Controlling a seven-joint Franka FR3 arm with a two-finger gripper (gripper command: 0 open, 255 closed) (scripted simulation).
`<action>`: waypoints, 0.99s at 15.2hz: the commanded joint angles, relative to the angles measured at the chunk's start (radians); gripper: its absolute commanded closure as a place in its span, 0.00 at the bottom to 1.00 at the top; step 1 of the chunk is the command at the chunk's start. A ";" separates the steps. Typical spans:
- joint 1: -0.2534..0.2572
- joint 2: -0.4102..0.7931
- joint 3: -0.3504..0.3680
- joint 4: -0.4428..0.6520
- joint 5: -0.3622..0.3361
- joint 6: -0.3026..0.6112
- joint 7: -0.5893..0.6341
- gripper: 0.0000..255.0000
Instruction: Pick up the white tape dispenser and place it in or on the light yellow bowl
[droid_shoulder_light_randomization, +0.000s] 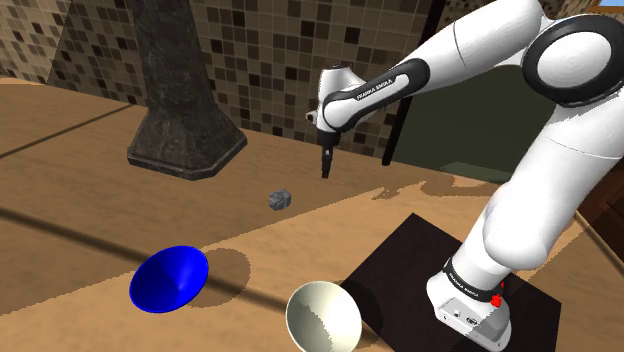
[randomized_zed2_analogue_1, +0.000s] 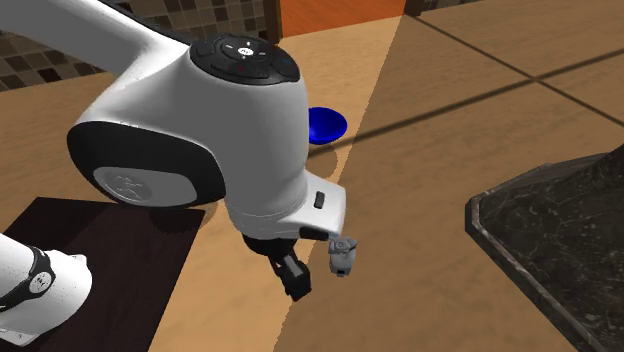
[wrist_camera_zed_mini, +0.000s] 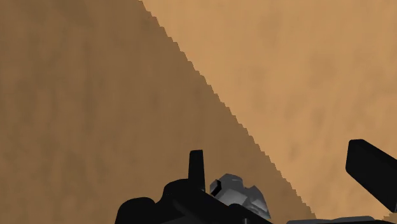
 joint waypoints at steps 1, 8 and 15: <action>0.006 0.075 0.007 0.043 0.013 0.039 -0.046 0.00; 0.019 0.319 0.054 0.225 0.043 0.117 -0.181 0.00; 0.038 0.554 0.109 0.446 0.041 0.145 -0.291 0.00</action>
